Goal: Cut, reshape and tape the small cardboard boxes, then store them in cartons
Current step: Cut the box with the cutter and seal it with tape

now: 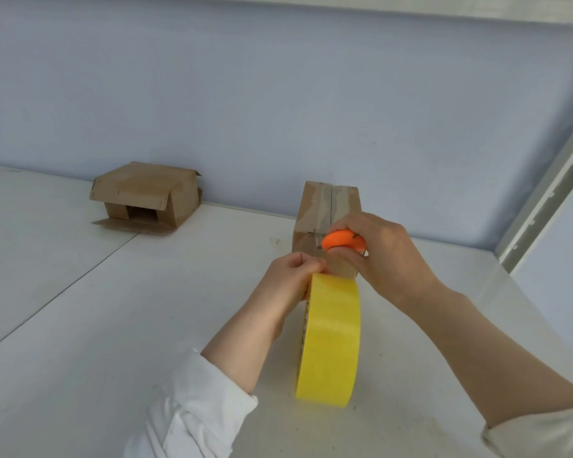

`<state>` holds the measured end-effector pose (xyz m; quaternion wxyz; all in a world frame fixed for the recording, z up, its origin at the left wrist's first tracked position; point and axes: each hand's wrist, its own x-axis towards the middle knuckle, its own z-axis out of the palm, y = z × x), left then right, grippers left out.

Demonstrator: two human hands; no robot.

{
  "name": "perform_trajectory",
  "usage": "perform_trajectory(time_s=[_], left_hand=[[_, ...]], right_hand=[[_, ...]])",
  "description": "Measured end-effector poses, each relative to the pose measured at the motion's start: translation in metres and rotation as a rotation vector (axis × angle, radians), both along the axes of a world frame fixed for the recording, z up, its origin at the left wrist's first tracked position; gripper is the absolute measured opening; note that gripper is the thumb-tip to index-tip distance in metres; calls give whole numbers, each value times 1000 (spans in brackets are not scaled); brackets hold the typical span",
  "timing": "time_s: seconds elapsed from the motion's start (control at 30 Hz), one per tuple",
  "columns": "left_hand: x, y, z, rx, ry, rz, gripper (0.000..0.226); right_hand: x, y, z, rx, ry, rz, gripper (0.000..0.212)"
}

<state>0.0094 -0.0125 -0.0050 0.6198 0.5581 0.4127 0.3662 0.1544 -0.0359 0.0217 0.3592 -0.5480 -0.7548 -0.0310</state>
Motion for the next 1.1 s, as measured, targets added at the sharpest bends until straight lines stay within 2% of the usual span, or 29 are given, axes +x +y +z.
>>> perform_trajectory(time_s=[0.13, 0.3, 0.5, 0.67, 0.83, 0.9, 1.0, 1.1], left_hand=[[0, 1, 0, -15, 2, -7, 9], [-1, 2, 0, -16, 11, -16, 9], [-1, 3, -2, -2, 34, -7, 9], [-2, 3, -2, -2, 21, -19, 13], [-3, 2, -1, -3, 16, -12, 12], [-3, 1, 0, -6, 11, -12, 12], [-3, 1, 0, -2, 10, -16, 11], [-3, 0, -1, -2, 14, -12, 10]], right_hand=[[-5, 1, -5, 52, -163, -30, 16], [3, -1, 1, 30, -69, -44, 19], [-2, -6, -2, -7, -171, -78, 17], [10, -10, 5, 26, -98, -96, 17], [12, -15, -9, -29, -243, -120, 14], [15, -17, -3, -26, -139, -122, 15], [16, -18, 19, 61, 118, -130, 15], [8, -4, 22, 54, 191, -129, 15]])
